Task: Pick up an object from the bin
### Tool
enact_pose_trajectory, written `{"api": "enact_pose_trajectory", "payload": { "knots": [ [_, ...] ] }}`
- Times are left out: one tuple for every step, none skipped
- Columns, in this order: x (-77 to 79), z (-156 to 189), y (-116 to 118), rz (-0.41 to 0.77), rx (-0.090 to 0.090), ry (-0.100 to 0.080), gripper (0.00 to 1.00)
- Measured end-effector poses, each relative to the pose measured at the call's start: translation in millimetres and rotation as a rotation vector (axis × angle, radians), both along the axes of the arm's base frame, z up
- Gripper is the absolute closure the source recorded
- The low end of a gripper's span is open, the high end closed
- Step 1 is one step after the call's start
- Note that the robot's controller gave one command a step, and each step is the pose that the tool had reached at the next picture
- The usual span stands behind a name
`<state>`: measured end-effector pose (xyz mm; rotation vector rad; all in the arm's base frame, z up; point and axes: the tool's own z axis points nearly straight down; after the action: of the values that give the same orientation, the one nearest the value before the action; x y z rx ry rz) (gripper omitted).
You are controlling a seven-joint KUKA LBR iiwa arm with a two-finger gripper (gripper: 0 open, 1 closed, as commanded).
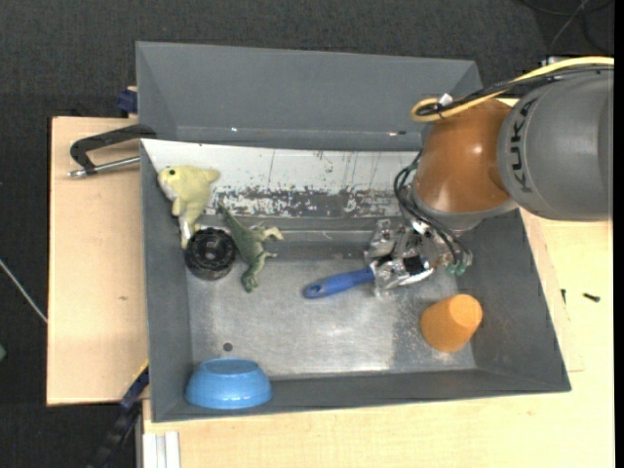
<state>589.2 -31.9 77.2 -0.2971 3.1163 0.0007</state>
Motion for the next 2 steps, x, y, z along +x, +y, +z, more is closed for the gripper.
{"api": "enact_pose_trajectory", "payload": {
  "knots": [
    [1.5, 15.6, 0.5, 0.0, -0.001, 0.003, 1.0],
    [3.5, 49.2, 1.2, 0.0, -0.001, 0.002, 1.0]
  ]
}}
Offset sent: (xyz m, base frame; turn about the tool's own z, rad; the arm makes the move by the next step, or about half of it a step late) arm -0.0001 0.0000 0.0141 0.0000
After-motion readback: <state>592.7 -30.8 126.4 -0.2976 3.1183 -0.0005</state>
